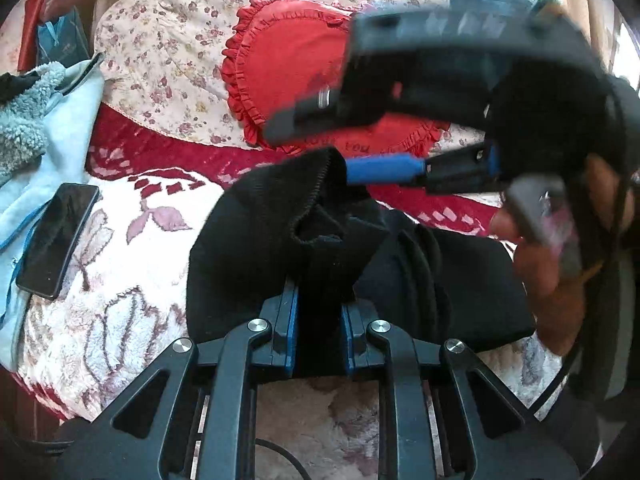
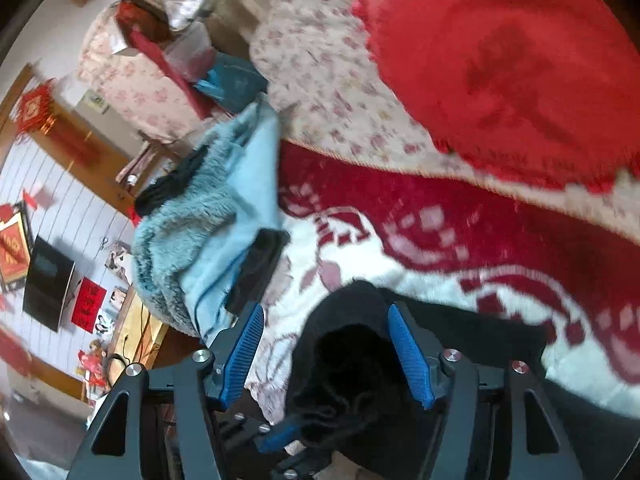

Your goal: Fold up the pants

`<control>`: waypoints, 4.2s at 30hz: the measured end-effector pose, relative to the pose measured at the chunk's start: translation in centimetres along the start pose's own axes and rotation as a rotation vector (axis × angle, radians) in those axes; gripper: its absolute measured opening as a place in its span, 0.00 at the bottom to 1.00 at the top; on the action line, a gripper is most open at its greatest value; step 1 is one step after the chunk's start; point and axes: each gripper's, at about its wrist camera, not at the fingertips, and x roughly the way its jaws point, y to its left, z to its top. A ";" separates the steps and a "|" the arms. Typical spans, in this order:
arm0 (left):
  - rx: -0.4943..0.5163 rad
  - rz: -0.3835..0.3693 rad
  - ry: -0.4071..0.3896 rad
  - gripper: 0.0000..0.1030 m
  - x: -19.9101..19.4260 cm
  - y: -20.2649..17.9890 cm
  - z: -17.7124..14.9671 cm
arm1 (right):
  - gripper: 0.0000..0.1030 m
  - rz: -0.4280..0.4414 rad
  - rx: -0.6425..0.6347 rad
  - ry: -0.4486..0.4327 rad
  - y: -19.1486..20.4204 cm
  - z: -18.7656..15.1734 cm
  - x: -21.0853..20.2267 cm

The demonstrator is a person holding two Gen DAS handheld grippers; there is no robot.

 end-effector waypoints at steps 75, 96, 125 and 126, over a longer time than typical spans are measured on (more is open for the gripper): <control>0.062 -0.013 0.190 0.47 6.5 -8.3 3.9 | 0.29 -0.459 -0.037 -0.113 -8.7 -10.1 -12.5; -0.074 -0.131 0.203 0.69 3.8 -3.9 2.6 | 0.55 -0.315 0.248 -0.184 -14.4 -14.6 -13.9; -0.084 -0.146 0.245 0.46 10.6 -3.1 6.1 | 0.42 -0.334 0.145 -0.242 -16.2 -5.6 -10.6; -0.089 -0.151 0.252 0.48 11.0 -3.0 5.7 | 0.44 -0.377 0.151 -0.201 -16.9 -5.6 -9.7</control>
